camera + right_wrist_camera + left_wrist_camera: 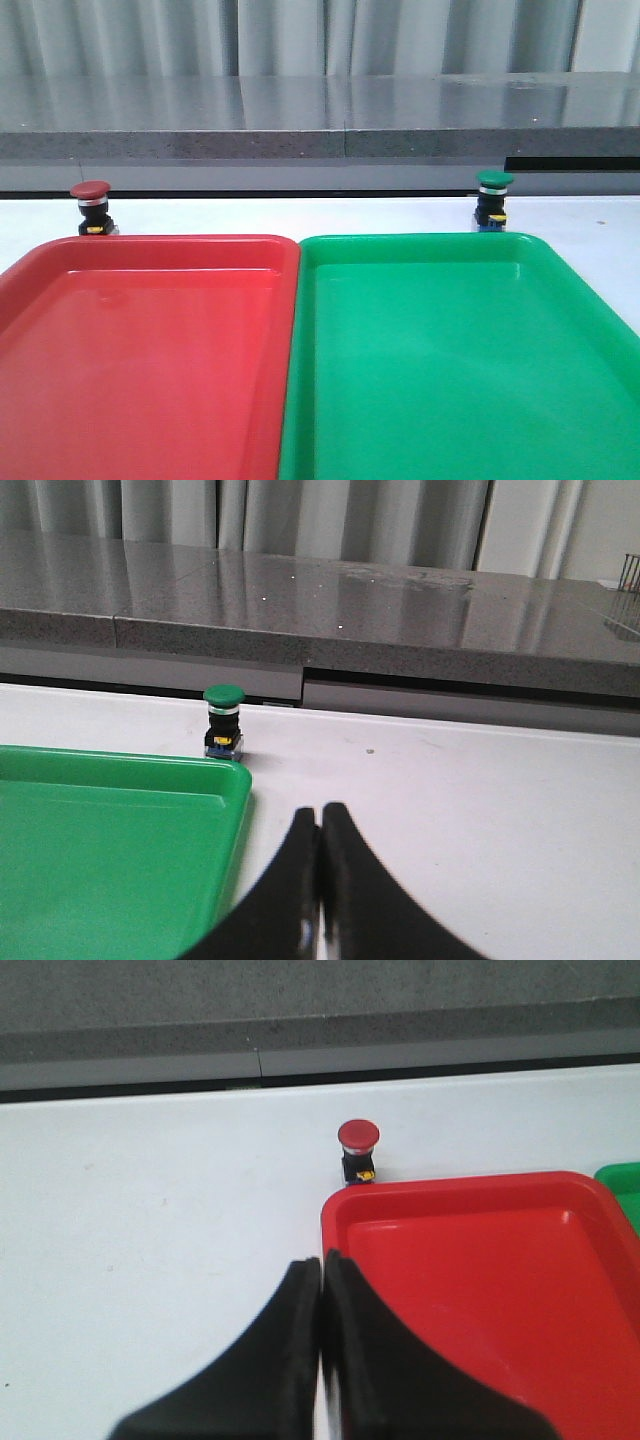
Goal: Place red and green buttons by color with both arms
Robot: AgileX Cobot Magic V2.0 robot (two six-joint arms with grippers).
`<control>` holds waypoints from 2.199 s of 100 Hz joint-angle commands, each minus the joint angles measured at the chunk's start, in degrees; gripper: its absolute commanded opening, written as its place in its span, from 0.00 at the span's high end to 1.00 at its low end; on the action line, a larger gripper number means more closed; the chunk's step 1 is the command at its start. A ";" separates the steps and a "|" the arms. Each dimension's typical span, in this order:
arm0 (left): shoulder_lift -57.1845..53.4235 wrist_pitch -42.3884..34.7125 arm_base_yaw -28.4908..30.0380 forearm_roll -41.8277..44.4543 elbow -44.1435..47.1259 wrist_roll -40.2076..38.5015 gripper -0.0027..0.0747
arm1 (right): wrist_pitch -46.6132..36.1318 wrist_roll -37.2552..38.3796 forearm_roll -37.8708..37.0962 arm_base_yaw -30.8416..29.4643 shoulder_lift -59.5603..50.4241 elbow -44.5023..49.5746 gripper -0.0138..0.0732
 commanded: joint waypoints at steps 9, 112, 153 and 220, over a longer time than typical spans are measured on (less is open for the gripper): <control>3.23 -2.95 -0.49 -0.65 -2.61 -0.38 0.99 | -5.03 -0.79 -0.02 -0.35 -0.92 -0.92 0.92; 8.93 -4.01 -0.49 -5.02 -5.65 0.08 0.14 | -5.03 -0.79 -0.02 -0.35 -0.92 -0.92 0.92; 33.18 -6.80 -2.47 -5.45 -20.35 0.08 0.21 | -5.03 -0.79 -0.02 -0.35 -0.92 -0.92 0.92; 64.57 -7.17 -5.60 -3.89 -42.06 0.08 0.21 | -5.03 -0.79 -0.02 -0.35 -0.92 -0.92 0.92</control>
